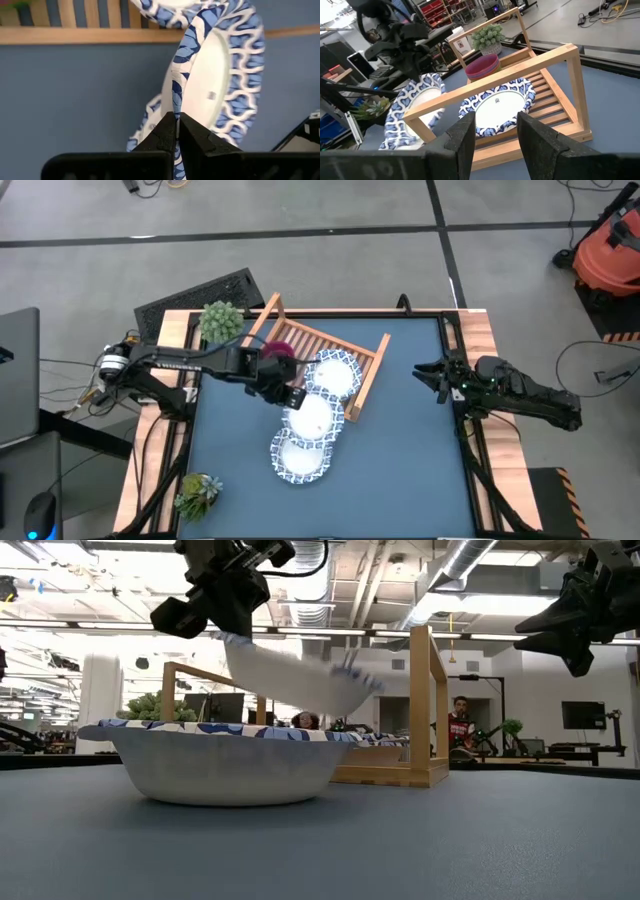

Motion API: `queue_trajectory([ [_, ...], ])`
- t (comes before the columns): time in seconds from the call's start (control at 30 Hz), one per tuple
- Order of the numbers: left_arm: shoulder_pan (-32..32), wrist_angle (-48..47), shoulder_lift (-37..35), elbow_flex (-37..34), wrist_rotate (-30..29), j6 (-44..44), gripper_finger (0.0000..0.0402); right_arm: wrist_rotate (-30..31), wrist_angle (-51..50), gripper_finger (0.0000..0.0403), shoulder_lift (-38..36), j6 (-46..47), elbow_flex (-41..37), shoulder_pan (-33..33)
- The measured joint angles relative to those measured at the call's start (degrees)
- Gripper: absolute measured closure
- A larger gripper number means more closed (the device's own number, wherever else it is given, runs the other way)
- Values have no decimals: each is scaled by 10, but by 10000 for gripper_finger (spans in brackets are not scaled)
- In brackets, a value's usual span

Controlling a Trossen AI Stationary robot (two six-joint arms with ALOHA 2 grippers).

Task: Place and stack bowls onto a shelf
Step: Stack the large white bowl on top of the large white bowl on the shelf

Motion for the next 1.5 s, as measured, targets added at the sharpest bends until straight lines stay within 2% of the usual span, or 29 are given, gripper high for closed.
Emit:
queue_trajectory([
  [0.6,68,27,-13,0,-58,25,401,4,0,232,0,6,0,0],
  [0.87,97,103,-13,0,-79,27,401,26,0,232,0,4,0,0],
  [1.13,119,129,-12,0,-129,27,401,28,0,232,0,4,0,0],
  [1.5,141,162,-2,-1,-127,39,401,29,0,232,0,0,0,0],
])
